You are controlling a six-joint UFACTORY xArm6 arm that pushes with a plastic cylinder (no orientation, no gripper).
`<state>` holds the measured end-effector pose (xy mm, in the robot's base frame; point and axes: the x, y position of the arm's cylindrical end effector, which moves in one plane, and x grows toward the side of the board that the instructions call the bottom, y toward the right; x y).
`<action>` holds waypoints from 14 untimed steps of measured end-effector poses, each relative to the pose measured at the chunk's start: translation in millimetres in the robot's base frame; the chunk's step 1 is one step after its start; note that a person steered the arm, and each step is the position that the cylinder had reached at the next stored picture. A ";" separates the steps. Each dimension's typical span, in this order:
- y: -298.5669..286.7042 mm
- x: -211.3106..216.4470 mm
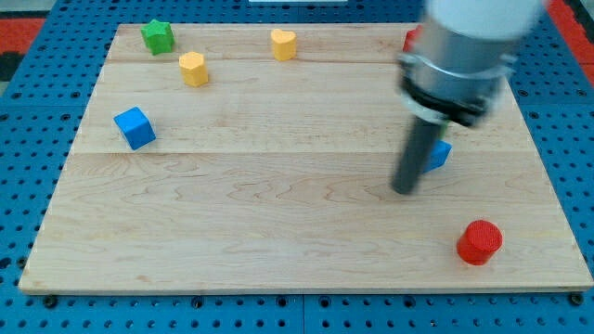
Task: Push the yellow hexagon towards the bottom center
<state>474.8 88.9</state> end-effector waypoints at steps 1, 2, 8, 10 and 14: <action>-67.8 -102.5; -155.5 -184.3; -257.8 -172.8; -175.5 -47.9; -110.9 -14.9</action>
<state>459.8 -22.0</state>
